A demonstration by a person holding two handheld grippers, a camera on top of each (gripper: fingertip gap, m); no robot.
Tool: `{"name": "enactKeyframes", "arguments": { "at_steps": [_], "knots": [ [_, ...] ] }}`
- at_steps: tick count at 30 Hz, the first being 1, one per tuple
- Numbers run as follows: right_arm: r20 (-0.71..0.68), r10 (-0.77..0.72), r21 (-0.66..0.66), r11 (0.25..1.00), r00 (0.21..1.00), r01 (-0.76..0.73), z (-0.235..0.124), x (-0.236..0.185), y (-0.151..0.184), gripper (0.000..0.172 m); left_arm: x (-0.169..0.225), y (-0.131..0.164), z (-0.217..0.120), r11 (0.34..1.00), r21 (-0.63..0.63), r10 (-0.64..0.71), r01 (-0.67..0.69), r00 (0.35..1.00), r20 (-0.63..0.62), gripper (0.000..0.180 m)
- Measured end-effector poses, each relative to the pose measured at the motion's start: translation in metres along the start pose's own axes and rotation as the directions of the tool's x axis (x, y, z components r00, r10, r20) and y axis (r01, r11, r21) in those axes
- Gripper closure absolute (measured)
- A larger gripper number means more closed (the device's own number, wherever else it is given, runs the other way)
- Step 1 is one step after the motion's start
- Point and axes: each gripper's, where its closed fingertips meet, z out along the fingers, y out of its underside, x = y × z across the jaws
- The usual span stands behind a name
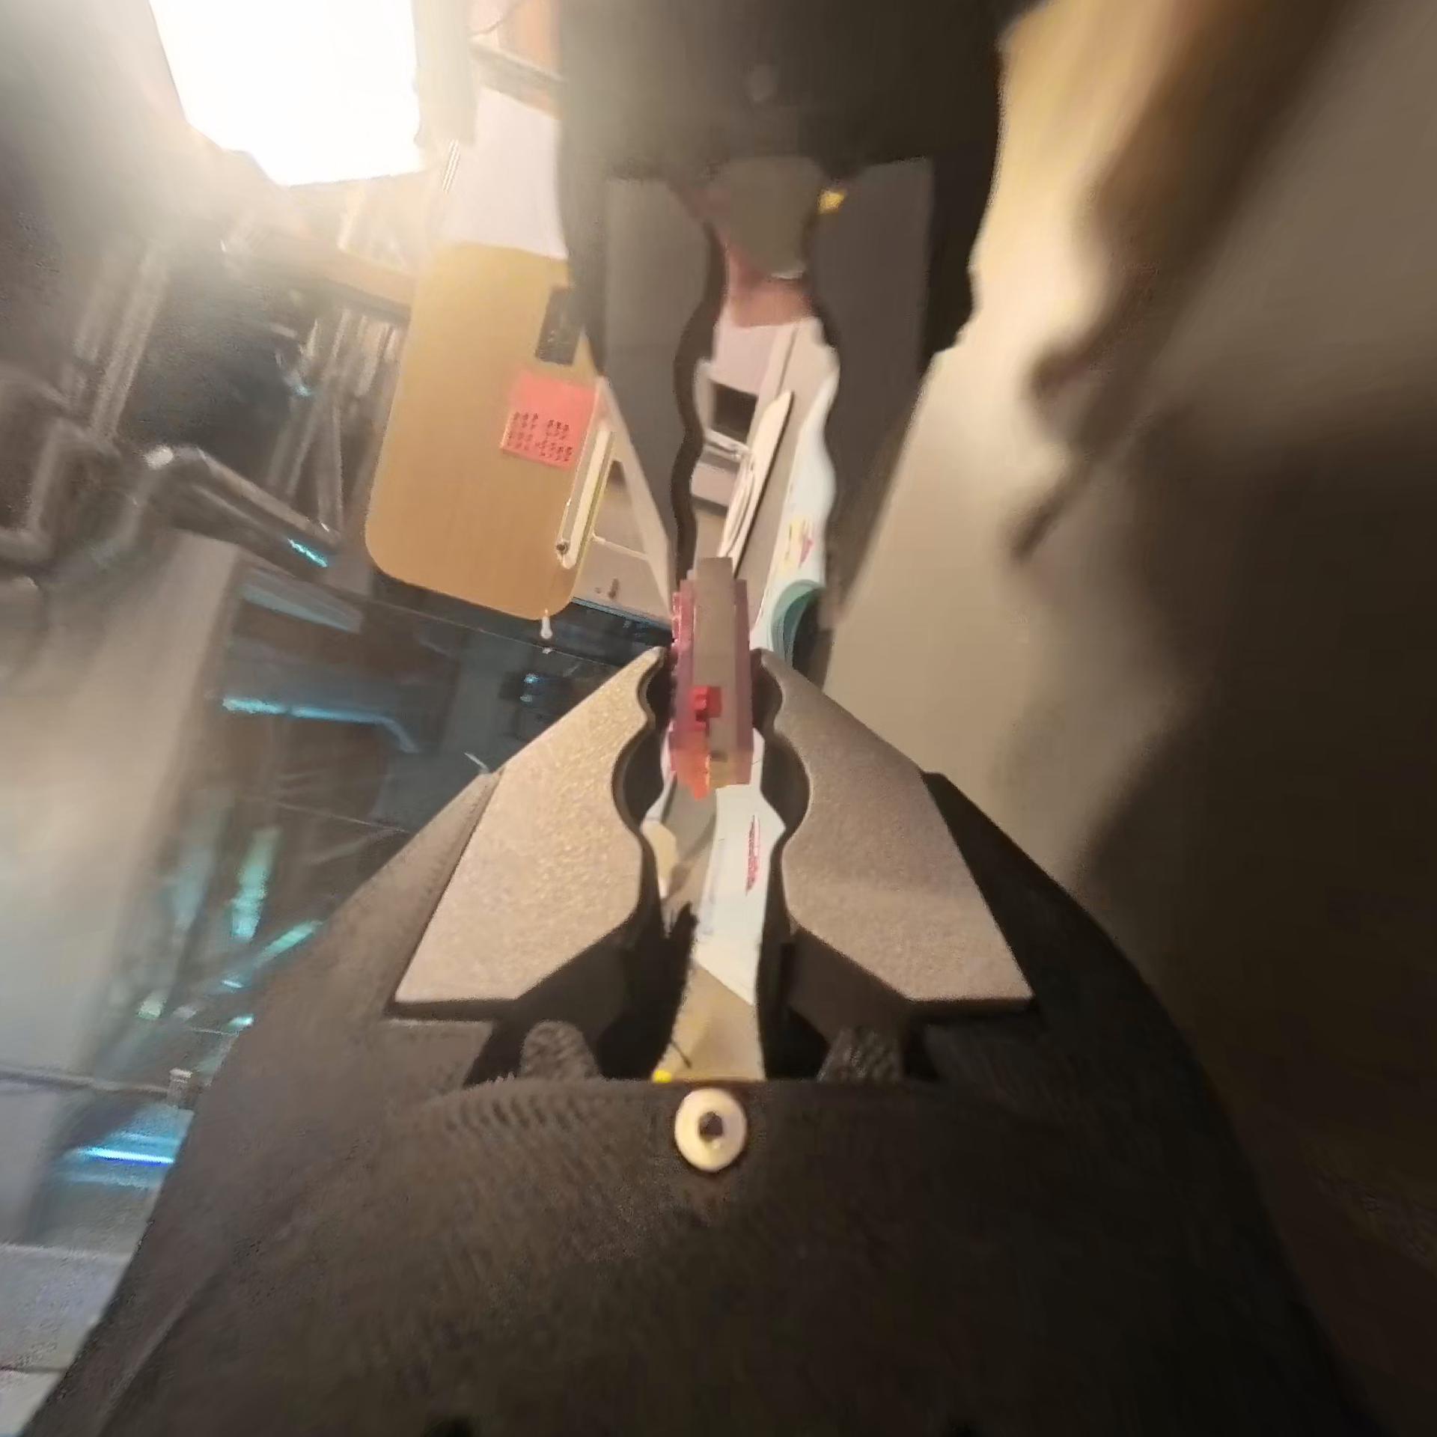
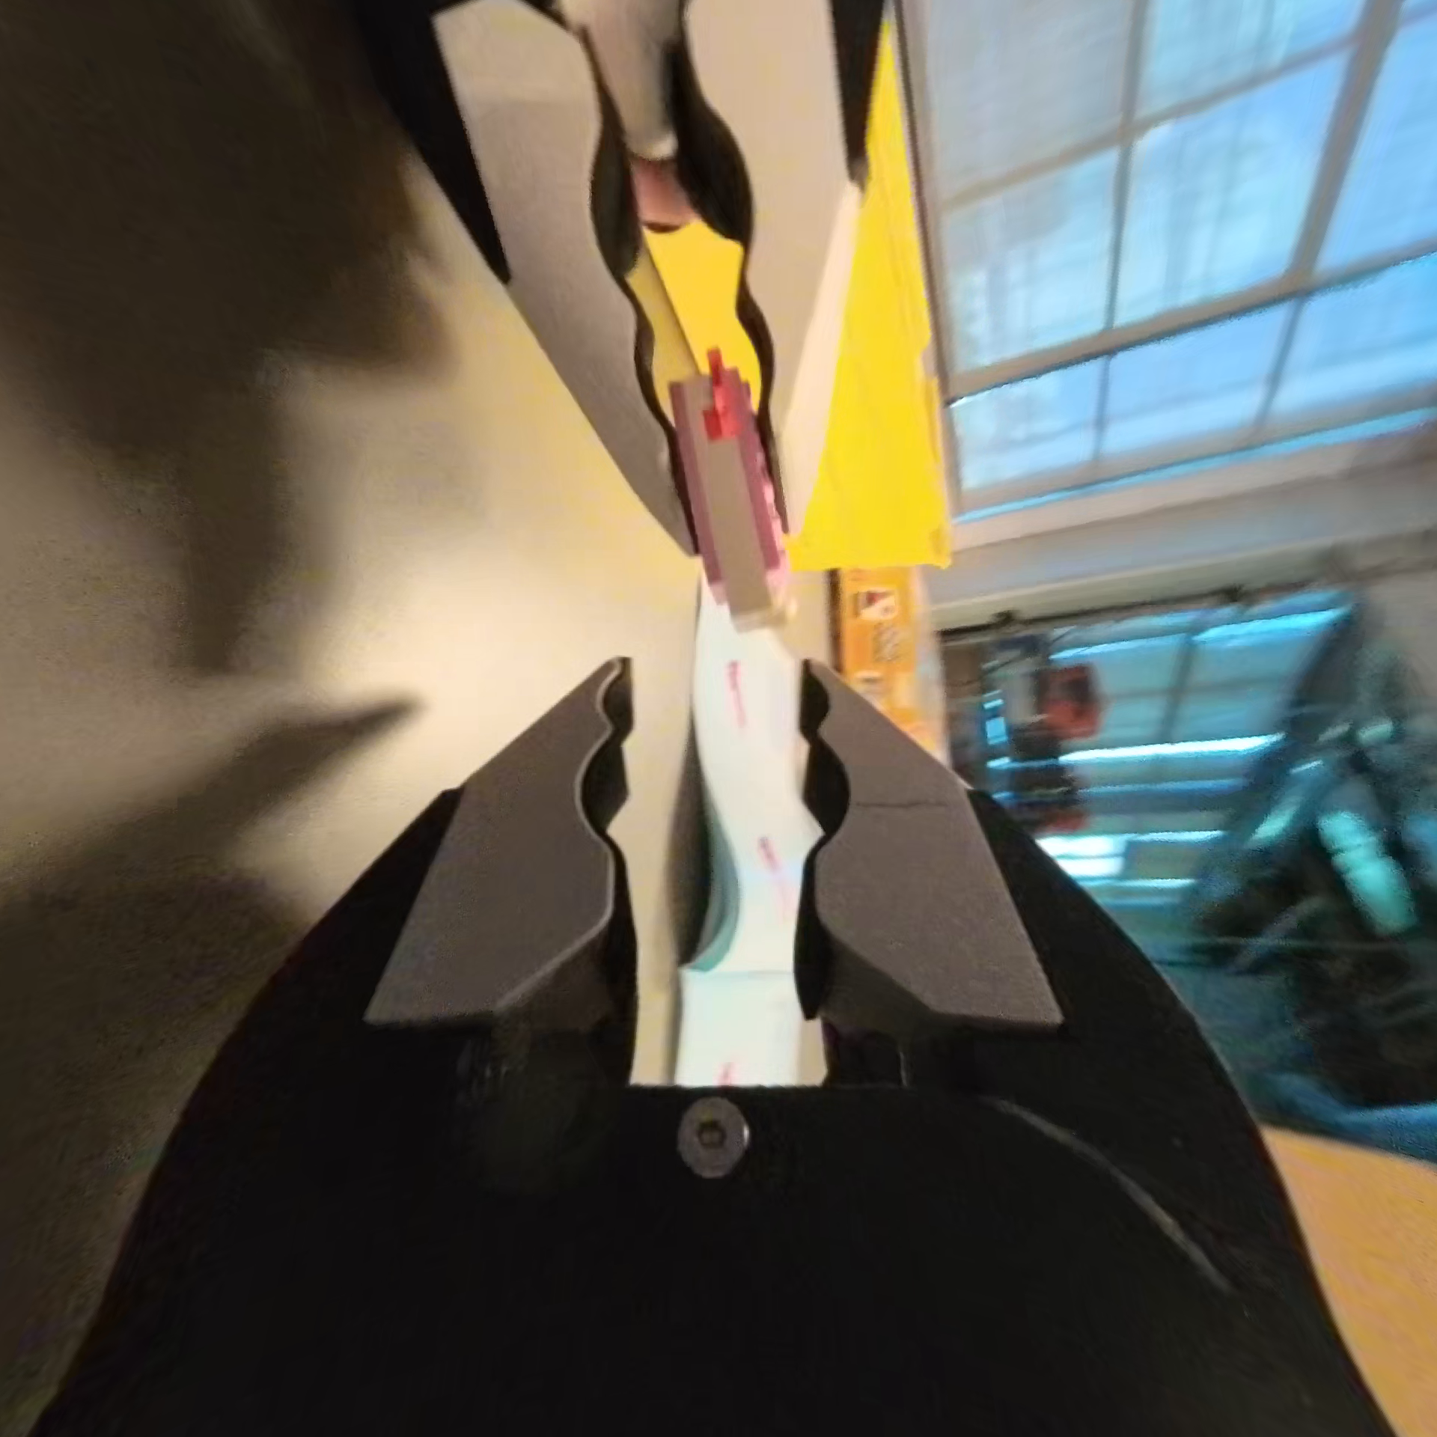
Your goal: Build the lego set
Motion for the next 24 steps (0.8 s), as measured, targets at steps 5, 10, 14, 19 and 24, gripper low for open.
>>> {"name": "enactKeyframes", "arguments": {
  "at_steps": [5, 10, 14, 19, 24],
  "knots": [
    [0.258, 0.599, 0.093, 0.766, 0.758, -0.636, -0.015, 0.003, 0.001, 0.120, 0.000, 0.003, 0.001, 0.999, -0.001, -0.042, 0.042, 0.999, -0.022, 0.162],
    [0.596, 0.785, -0.038, 0.235, 0.167, -0.971, -0.022, 0.010, -0.018, 0.114, 0.006, 0.000, 0.001, 0.999, 0.013, 0.039, -0.039, 0.999, -0.033, 0.162],
    [0.623, 0.767, -0.091, 0.271, 0.158, -0.958, -0.013, 0.000, -0.027, 0.121, 0.008, -0.002, 0.000, 0.998, 0.022, 0.063, -0.062, 0.997, -0.035, 0.162],
    [0.657, 0.736, -0.122, 0.321, 0.166, -0.939, -0.010, -0.007, -0.036, 0.142, 0.010, -0.004, -0.001, 0.995, 0.036, 0.093, -0.092, 0.995, -0.038, 0.162],
    [0.651, 0.735, -0.159, 0.376, 0.190, -0.913, -0.012, -0.016, -0.032, 0.156, 0.017, -0.007, 0.000, 0.997, 0.042, 0.069, -0.066, 0.995, -0.073, 0.161]
  ]
}}
